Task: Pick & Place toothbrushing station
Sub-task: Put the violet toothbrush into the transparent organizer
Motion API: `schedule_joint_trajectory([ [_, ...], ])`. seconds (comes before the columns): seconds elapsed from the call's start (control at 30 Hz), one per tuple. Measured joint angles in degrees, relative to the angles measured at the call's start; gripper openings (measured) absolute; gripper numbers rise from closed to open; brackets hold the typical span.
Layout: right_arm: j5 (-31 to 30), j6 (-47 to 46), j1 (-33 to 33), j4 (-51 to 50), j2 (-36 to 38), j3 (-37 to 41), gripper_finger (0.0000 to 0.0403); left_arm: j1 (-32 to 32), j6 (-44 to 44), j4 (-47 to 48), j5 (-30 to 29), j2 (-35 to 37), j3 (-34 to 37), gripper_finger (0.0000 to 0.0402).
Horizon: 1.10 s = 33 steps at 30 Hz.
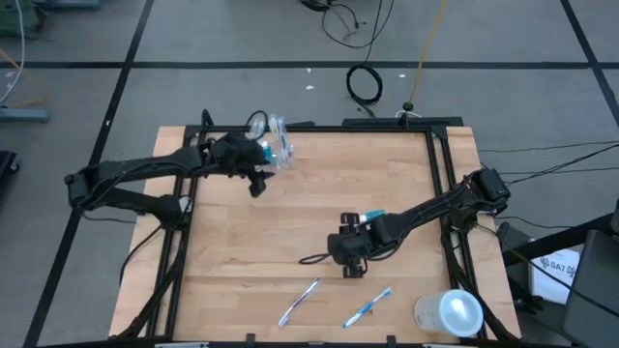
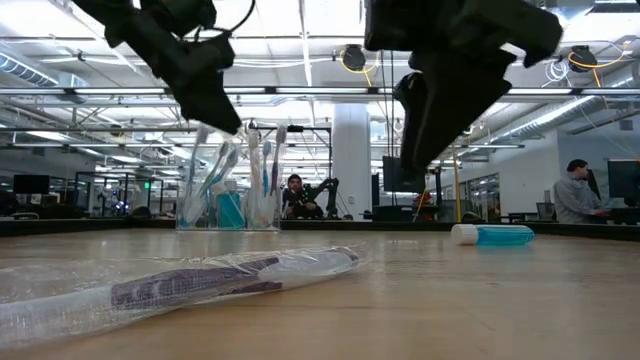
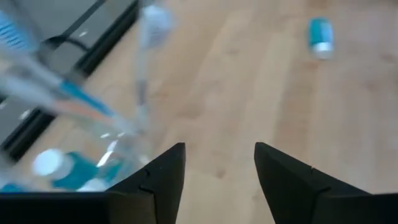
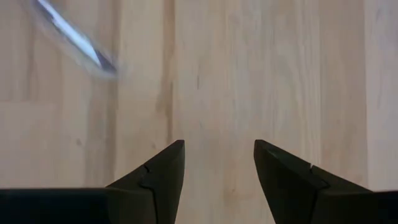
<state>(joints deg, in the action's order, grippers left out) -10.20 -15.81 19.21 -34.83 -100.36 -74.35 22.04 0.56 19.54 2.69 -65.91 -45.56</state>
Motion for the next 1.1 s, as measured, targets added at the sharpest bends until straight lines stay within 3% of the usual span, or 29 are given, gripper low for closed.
schedule_joint_trajectory([
  [0.17, 3.0, 4.7, 0.5, 13.3, 0.0, 2.7, 0.0185, -5.5, 0.0, -0.1, 0.7, 0.5, 0.0, 0.0176],
  [0.33, 14.0, 12.2, 0.5, 40.3, -0.1, 12.5, 0.0185, -9.8, 1.6, -0.2, 0.3, 0.5, 0.0, 0.0161],
  [0.53, 15.3, 12.0, 0.0, 70.6, -3.2, 22.4, 0.0185, -13.2, 0.8, -0.1, 0.3, 0.5, 0.0, 0.0152],
  [0.7, 19.4, 10.4, 0.1, 73.0, -10.2, 18.8, 0.0185, -13.9, -0.2, -0.1, 0.2, 0.5, 0.0, 0.0152],
  [0.97, 19.3, 11.1, 0.0, 72.4, -19.7, 16.1, 0.0185, -14.0, 1.6, -0.1, 0.3, 0.5, 0.0, 0.0152],
  [1.1, 21.1, 8.5, 0.0, 72.3, -20.8, 13.8, 0.0172, -14.7, 2.7, 0.1, 0.3, 0.5, 0.0, 0.0152],
])
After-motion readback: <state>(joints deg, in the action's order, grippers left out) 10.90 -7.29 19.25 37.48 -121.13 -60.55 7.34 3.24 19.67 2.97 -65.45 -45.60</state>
